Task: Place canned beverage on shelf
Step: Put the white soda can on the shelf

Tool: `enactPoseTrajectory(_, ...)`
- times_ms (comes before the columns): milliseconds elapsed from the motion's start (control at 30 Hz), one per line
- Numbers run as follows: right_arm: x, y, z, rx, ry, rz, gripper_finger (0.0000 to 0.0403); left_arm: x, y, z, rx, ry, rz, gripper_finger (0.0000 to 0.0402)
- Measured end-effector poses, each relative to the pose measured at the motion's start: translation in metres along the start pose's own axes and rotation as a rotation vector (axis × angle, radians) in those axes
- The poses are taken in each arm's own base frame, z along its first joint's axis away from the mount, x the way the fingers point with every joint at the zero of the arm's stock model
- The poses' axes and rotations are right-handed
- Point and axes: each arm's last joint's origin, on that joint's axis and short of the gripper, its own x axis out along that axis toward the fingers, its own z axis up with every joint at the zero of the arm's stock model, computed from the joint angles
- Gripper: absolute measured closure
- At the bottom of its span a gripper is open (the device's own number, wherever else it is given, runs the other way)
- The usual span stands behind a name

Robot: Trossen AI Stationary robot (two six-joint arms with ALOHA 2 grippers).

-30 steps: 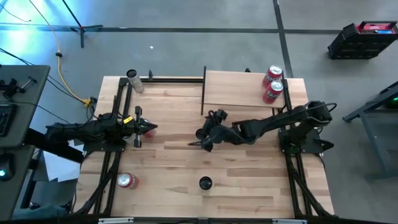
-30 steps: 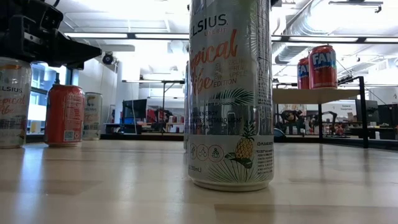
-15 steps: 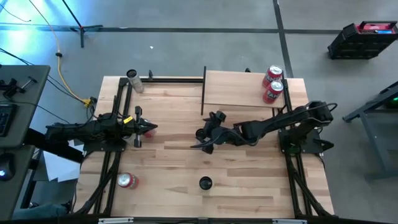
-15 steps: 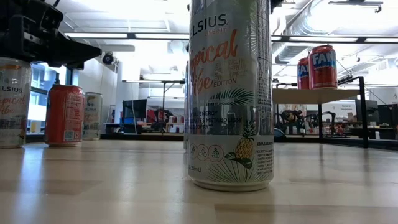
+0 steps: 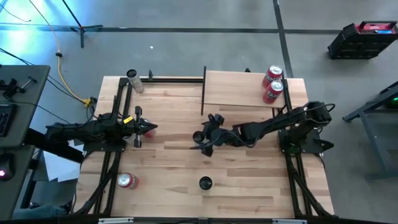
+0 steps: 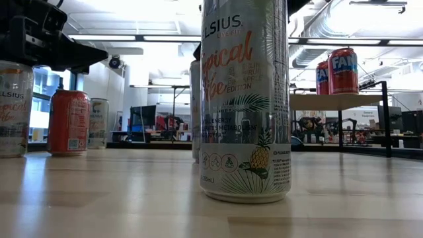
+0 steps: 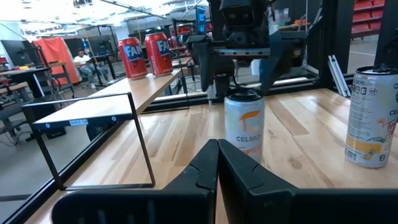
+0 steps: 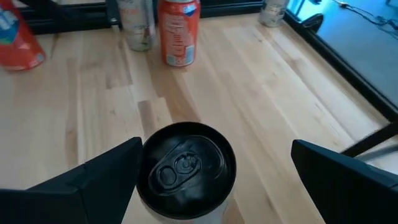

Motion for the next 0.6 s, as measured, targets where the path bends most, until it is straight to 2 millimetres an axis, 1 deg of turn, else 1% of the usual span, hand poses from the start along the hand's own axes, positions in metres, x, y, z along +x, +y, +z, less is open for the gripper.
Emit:
enactPoseTrajectory(200, -0.005, -0.003, 0.008, -0.042, -0.003, 0.004, 0.0004, 0.000, 0.000, 0.000, 0.000, 0.001, 0.000, 0.0398)
enactPoseTrajectory(333, -0.005, -0.007, 0.016, -0.040, -0.009, 0.000, 0.0004, 0.000, 0.000, 0.000, 0.000, 0.000, 0.000, 0.0398)
enactPoseTrajectory(600, -0.004, -0.006, 0.017, -0.020, 0.010, 0.098, 0.0004, 0.000, 0.000, 0.000, 0.000, 0.000, 0.000, 0.0398)
